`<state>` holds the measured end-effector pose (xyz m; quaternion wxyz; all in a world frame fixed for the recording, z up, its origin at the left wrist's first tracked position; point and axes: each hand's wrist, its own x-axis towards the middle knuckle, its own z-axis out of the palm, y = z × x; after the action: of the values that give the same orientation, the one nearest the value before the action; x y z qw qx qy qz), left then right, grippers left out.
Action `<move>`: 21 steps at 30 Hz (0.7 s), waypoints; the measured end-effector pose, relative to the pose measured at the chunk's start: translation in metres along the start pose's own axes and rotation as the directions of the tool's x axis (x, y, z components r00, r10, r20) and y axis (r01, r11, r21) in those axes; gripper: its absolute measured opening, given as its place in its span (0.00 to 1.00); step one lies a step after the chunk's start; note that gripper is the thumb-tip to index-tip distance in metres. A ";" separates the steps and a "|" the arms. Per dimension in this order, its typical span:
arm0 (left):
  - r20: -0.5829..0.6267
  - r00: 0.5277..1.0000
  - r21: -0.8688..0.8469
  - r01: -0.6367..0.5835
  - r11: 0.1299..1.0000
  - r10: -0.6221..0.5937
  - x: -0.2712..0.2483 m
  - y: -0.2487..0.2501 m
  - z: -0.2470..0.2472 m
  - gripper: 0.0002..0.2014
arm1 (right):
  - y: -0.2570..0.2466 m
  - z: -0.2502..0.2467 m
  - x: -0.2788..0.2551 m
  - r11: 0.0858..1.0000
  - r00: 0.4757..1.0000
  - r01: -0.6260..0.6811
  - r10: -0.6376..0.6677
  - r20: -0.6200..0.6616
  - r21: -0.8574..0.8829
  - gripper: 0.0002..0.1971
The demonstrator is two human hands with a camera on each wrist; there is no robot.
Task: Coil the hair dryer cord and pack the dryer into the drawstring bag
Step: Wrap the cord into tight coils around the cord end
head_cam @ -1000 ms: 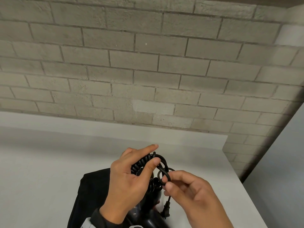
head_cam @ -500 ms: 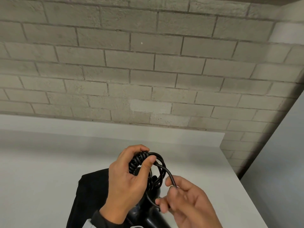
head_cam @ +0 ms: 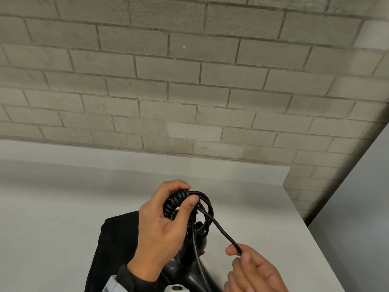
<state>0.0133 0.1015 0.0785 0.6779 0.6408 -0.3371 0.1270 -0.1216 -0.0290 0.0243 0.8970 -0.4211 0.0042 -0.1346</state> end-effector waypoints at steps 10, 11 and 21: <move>0.011 1.000 -0.066 0.029 0.997 -0.028 0.001 -0.002 -0.001 0.10 | -0.014 -0.018 -0.023 0.974 0.985 0.111 -0.081 -0.152 0.198 0.20; 0.013 0.999 -0.067 0.032 0.997 -0.031 0.001 -0.002 0.000 0.09 | -0.018 -0.020 -0.024 0.972 0.992 0.091 -0.071 -0.101 0.217 0.21; 0.014 0.998 -0.119 0.062 0.991 -0.060 0.000 -0.001 -0.002 0.10 | -0.048 0.010 -0.031 0.944 0.952 -0.108 0.008 -0.307 -0.311 0.44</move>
<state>0.0147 0.1029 0.0778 0.7169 0.6096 -0.3280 0.0824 -0.1617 -0.0435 0.0637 0.8080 -0.5368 0.1755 -0.1681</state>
